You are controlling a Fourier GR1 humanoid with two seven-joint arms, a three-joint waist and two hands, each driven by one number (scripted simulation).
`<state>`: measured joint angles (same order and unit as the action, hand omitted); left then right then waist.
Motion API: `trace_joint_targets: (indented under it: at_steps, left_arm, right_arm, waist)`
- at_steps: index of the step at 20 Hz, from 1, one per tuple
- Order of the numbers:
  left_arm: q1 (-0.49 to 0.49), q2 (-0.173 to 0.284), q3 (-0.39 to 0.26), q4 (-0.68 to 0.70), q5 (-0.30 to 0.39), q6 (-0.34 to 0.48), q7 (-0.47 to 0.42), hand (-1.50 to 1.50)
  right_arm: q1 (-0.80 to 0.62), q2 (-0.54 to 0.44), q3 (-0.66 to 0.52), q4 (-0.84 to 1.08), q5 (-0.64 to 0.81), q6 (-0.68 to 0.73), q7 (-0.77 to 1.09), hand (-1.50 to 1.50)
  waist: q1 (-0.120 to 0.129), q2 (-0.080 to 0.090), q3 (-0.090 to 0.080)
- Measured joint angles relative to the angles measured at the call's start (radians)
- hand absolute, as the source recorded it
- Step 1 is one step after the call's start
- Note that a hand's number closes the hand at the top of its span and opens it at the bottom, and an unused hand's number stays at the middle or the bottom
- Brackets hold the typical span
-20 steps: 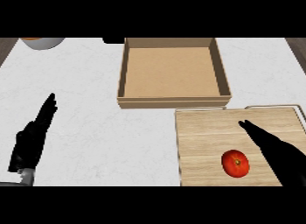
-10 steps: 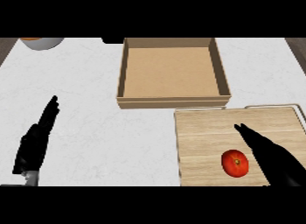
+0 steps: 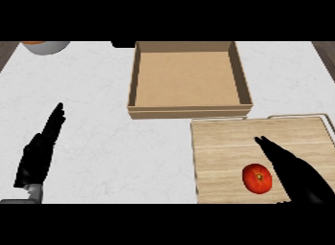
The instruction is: Pick the tomato from the tray and place it in the cardboard box
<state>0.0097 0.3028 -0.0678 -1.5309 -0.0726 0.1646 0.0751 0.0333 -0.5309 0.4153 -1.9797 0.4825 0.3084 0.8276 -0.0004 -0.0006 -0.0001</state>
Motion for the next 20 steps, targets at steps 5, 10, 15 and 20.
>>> trace_joint_targets:
  at_steps: [5,10,15,20]
  left_arm:
    - [-0.011,-0.025,0.017,-0.006,-0.022,-0.014,0.018,0.0]
    - [0.013,-0.036,0.037,-0.044,-0.034,-0.04,0.031,0.0]
    - [-0.001,-0.041,0.063,-0.056,-0.046,-0.066,0.057,0.0]
    - [0.005,-0.072,0.066,-0.034,-0.075,-0.07,0.03,0.0]
  right_arm:
    - [0.031,0.046,-0.024,0.029,0.059,0.004,-0.058,-1.5]
    - [0.051,0.103,-0.032,0.07,0.121,-0.002,-0.102,-1.5]
    - [0.052,0.155,-0.026,0.098,0.175,0.018,-0.115,-1.5]
    - [0.035,0.175,-0.052,0.146,0.195,0.061,-0.148,-1.5]
  waist:
    - [-0.001,0.0,0.0]
    - [0.0,0.0,0.0]
    - [0.0,0.0,0.0]
    - [0.0,0.0,0.0]
